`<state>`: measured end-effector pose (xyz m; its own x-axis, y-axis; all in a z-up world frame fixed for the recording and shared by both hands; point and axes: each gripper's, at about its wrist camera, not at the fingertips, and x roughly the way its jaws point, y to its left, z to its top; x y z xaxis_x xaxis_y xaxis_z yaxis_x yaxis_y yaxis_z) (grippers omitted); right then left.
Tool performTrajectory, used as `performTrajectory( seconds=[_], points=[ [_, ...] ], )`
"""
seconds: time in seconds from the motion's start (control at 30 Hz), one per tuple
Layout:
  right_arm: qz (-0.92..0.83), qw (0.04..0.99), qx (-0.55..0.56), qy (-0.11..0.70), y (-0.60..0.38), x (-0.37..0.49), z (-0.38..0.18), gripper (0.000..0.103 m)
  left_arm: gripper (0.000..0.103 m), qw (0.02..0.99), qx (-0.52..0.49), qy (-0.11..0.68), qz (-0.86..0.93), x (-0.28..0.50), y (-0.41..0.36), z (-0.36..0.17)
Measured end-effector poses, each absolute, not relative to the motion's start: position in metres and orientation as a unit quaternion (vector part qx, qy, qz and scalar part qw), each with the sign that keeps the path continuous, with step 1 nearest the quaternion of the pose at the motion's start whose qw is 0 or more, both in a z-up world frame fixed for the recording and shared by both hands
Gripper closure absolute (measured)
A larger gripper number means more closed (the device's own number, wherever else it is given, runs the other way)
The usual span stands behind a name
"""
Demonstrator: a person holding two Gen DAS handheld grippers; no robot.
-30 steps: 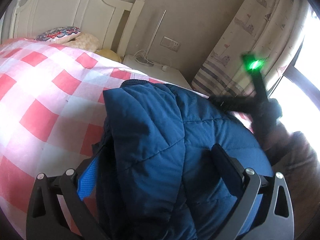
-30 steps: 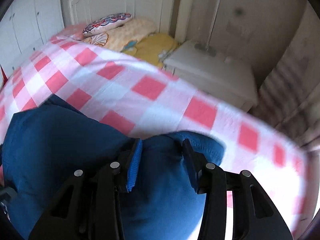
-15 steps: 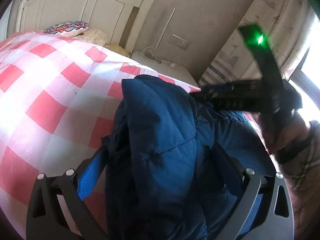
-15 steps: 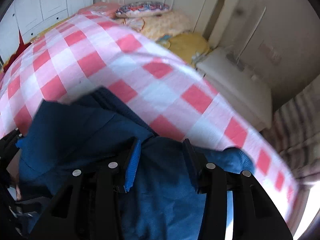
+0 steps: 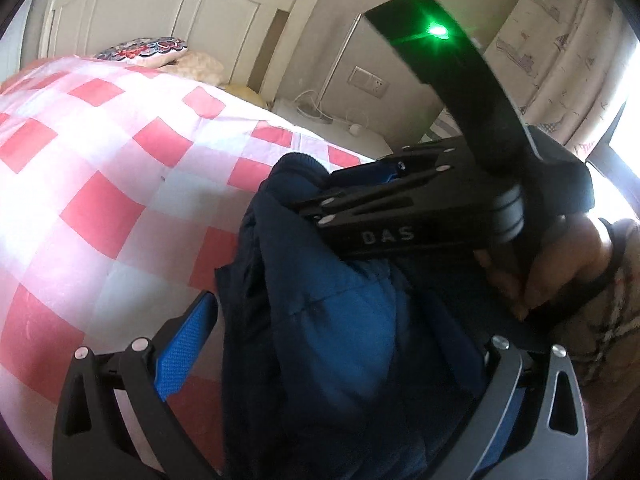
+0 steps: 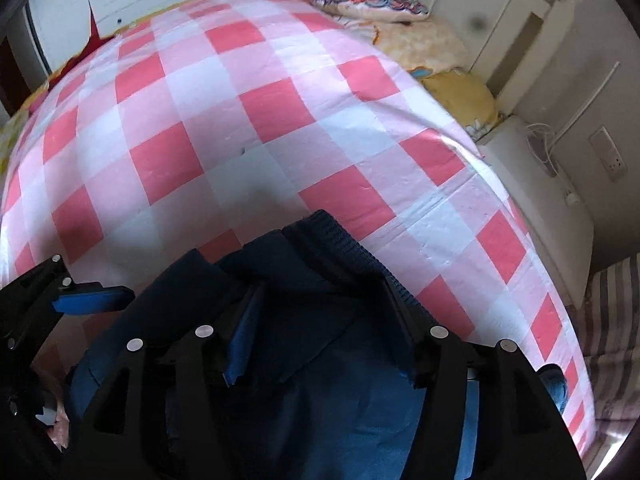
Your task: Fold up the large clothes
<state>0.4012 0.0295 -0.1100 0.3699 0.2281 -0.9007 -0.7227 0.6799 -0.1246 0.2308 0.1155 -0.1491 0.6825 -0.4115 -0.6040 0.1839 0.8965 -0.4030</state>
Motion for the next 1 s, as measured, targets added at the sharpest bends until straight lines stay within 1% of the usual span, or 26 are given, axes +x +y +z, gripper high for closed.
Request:
performTrajectory(
  seconds=[0.07,0.1,0.13,0.17,0.2,0.23,0.3,0.4,0.43,0.53,0.6,0.67,0.73,0.93,0.97,1.0],
  points=[
    [0.282,0.802,-0.254,0.462,0.022,0.396,-0.101,0.041,0.002,0.905,-0.152,0.363,-0.164,0.229,0.115,-0.149],
    [0.266,0.819,-0.238,0.450,0.011,0.389,-0.088,0.038,0.002,0.903,-0.155,0.365,-0.168,0.228,0.118,-0.149],
    [0.261,0.830,-0.222,0.440,0.003,0.381,-0.076,0.032,0.002,0.898,-0.166,0.369,-0.173,0.228,0.123,-0.150],
    [0.257,0.847,-0.193,0.423,-0.015,0.369,-0.061,0.012,0.002,0.887,-0.186,0.379,-0.185,0.229,0.133,-0.154],
    [0.250,0.866,-0.159,0.402,-0.038,0.355,-0.046,0.004,0.002,0.876,-0.204,0.390,-0.197,0.230,0.141,-0.159],
    [0.240,0.881,-0.124,0.387,-0.060,0.343,-0.036,0.004,0.002,0.867,-0.216,0.398,-0.207,0.231,0.146,-0.163],
    [0.219,0.895,-0.055,0.385,-0.105,0.321,-0.028,0.004,0.002,0.844,-0.242,0.418,-0.232,0.233,0.156,-0.173],
    [0.209,0.897,0.058,0.384,-0.168,0.289,-0.034,0.004,0.002,0.833,-0.253,0.422,-0.253,0.227,0.163,-0.178],
    [0.210,0.886,0.112,0.398,-0.192,0.277,-0.045,0.004,0.002,0.831,-0.250,0.425,-0.257,0.227,0.163,-0.178],
    [0.230,0.838,0.219,0.444,-0.226,0.250,-0.087,0.004,0.002,0.819,-0.256,0.434,-0.274,0.223,0.167,-0.180],
    [0.254,0.793,0.264,0.486,-0.229,0.236,-0.122,0.004,0.002,0.799,-0.274,0.445,-0.296,0.222,0.169,-0.182],
    [0.278,0.769,0.274,0.506,-0.221,0.228,-0.144,0.004,0.002,0.781,-0.280,0.458,-0.320,0.223,0.168,-0.183],
    [0.308,0.750,0.302,0.502,-0.216,0.227,-0.155,0.004,0.002,0.772,-0.278,0.464,-0.335,0.226,0.165,-0.183],
    [0.340,0.760,0.265,0.487,-0.187,0.242,-0.156,0.004,0.002,0.750,-0.233,0.489,-0.381,0.243,0.136,-0.184],
    [0.343,0.765,0.263,0.477,-0.187,0.242,-0.153,0.009,0.004,0.747,-0.233,0.490,-0.385,0.245,0.134,-0.183],
    [0.344,0.778,0.254,0.461,-0.188,0.238,-0.150,0.016,0.011,0.742,-0.238,0.490,-0.392,0.249,0.130,-0.184]
  ],
)
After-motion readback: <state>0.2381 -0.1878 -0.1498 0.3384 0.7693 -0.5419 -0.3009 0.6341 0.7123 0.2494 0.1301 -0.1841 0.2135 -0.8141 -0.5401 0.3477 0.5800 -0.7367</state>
